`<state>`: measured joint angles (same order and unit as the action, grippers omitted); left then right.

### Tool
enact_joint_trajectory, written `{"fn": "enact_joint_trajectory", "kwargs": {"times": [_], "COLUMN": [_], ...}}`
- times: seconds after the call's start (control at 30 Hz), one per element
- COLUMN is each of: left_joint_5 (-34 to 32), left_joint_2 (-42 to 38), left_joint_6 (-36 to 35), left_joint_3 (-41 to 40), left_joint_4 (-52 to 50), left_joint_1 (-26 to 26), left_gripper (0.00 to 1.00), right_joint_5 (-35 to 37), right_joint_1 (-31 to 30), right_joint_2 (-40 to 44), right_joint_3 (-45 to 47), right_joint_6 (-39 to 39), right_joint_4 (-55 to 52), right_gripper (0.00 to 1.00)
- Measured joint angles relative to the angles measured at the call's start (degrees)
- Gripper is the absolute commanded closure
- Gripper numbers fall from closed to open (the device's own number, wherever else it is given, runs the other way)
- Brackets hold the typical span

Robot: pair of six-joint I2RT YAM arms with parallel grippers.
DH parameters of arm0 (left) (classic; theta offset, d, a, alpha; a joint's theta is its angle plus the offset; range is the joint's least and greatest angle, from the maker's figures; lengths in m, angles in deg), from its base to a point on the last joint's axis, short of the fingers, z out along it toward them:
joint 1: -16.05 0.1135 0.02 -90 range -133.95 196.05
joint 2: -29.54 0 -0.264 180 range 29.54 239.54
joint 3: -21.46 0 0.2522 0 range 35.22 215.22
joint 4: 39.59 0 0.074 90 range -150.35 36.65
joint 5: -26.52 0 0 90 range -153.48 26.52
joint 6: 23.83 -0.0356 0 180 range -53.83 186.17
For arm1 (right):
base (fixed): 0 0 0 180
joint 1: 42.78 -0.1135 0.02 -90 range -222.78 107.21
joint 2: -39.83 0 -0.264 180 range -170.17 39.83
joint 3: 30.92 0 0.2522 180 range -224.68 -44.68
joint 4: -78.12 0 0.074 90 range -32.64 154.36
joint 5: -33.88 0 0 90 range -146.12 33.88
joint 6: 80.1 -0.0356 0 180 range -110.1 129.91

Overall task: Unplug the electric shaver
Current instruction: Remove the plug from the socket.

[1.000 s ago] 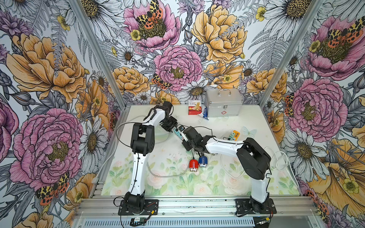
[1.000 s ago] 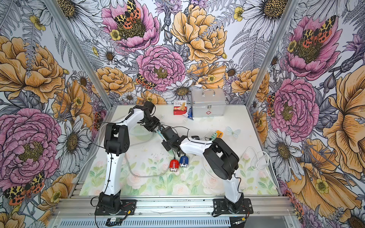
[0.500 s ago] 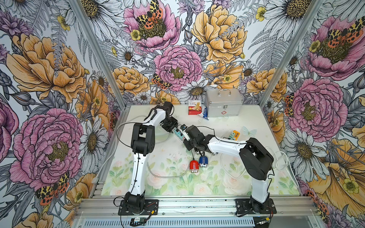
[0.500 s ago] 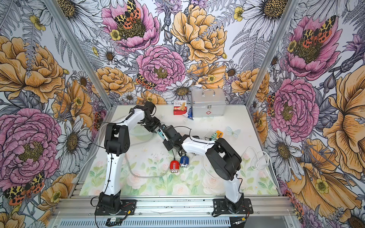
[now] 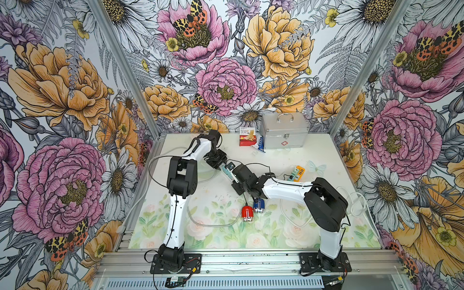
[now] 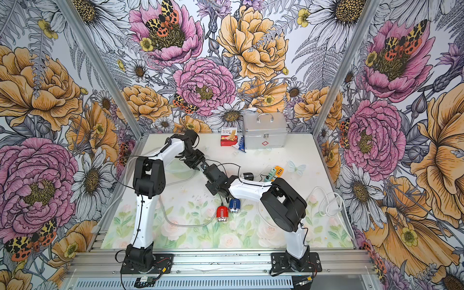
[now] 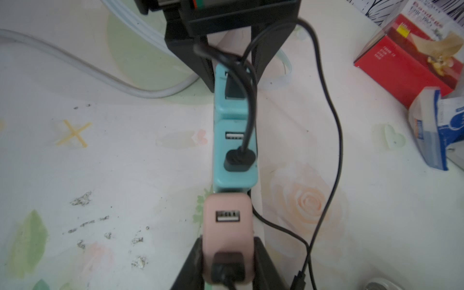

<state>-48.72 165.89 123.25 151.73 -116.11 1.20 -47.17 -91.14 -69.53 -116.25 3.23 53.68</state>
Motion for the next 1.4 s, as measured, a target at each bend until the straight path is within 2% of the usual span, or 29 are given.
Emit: {"fn": "enact_joint_trajectory", "kwargs": {"times": [0.1,0.23,0.33,0.53,0.7,0.83,1.0,1.1,1.2,1.4], "left_joint_5": [-0.02,-0.04,-0.04,-0.04,-0.04,0.04,-0.04,-0.09,-0.09,0.15], "left_joint_2": [0.04,0.22,0.24,0.46,0.55,0.66,0.68,0.85,0.96,1.03], "left_joint_6": [0.15,0.13,0.2,0.61,0.63,0.98,1.46,1.44,1.44,1.49], "left_joint_3": [0.24,0.59,0.61,1.36,1.57,1.57,1.64,1.88,2.14,2.6], "left_joint_4": [-0.26,-0.7,-0.85,-2.21,-2.4,-2.51,-2.56,-2.75,-3.06,-4.13], "left_joint_1": [-0.02,-0.04,-0.11,-0.52,-0.68,-0.83,-1.05,-1.05,-1.05,-1.27], "left_gripper": [0.74,0.74,0.74,0.74,0.74,0.74,0.74,0.74,0.75,0.74], "right_joint_5": [-4.79,-5.35,-2.36,7.96,9.4,5.51,-4.94,-5.73,-2.82,8.11], "right_joint_1": [1.86,2.05,0.85,-3.58,-4.0,-2.08,2.16,2.29,0.94,-3.76], "right_joint_2": [0.48,0.57,0.59,0.59,0.59,1.51,2.71,2.73,2.71,2.71], "right_joint_3": [0.42,0.79,0.94,0.94,1.14,2.64,3.17,3.17,3.17,3.17], "right_joint_6": [-1.49,-2.29,-1.51,1.97,1.99,0.2,-2.29,-2.47,-1.62,1.92], "right_joint_4": [0.02,0.26,0.44,0.44,0.44,0.92,0.63,0.55,0.61,0.7], "right_gripper": [0.91,0.91,0.92,0.94,0.95,0.95,0.94,0.95,0.95,0.96]}}
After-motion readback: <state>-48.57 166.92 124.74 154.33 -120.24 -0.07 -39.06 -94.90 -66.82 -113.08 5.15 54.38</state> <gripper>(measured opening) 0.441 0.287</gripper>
